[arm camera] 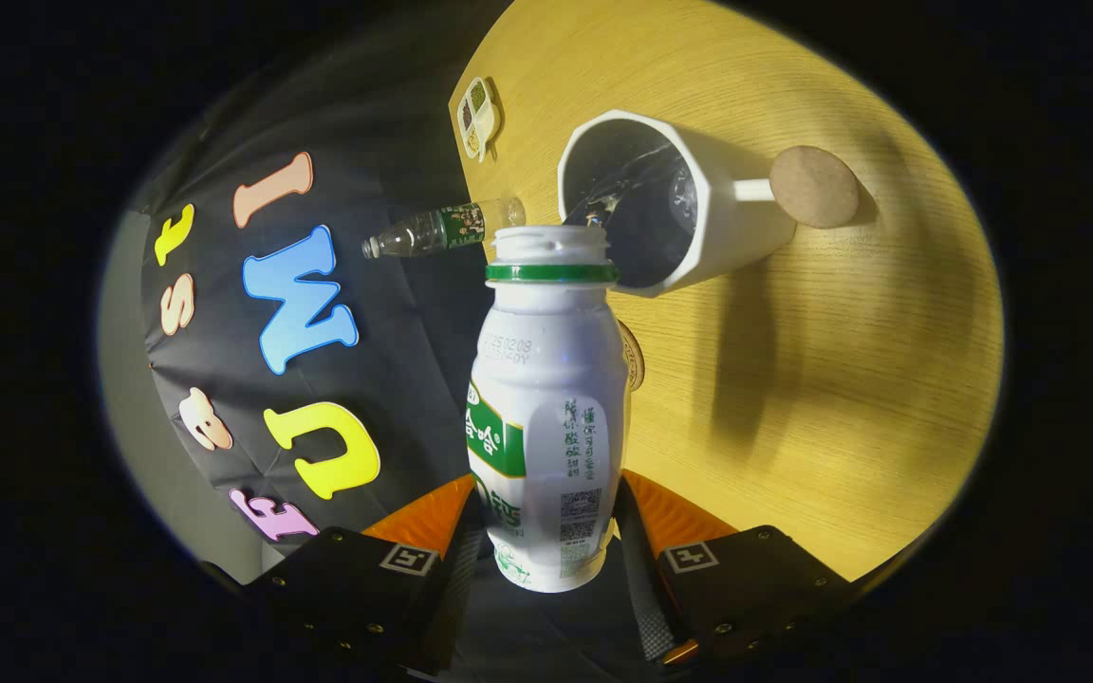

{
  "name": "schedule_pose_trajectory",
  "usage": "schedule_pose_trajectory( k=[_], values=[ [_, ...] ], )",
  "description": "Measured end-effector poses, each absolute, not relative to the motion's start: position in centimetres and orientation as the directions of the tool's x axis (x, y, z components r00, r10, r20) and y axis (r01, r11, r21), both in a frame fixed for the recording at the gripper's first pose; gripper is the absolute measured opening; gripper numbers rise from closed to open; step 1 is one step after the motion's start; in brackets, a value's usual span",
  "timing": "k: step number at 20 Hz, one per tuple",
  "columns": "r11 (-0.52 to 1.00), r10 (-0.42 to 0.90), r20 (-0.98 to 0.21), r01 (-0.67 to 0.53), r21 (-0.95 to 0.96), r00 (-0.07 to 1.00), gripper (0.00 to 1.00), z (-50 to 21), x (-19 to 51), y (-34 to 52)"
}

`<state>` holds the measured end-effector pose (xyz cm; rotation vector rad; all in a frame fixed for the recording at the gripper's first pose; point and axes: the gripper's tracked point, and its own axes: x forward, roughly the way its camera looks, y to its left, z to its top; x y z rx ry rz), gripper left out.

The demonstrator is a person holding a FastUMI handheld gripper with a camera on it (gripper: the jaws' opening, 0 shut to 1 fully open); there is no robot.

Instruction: Take the bottle from table, then pour the juice into the cup, finally place the bottle on the coaster

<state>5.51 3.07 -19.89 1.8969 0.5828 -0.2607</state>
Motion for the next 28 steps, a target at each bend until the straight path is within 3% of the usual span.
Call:
schedule_pose_trajectory(
  k=[28],
  values=[
    [-0.469,0.319,-0.431,0.535,0.702,0.844,0.72,-17.3,5.6,2.4]
  ],
)
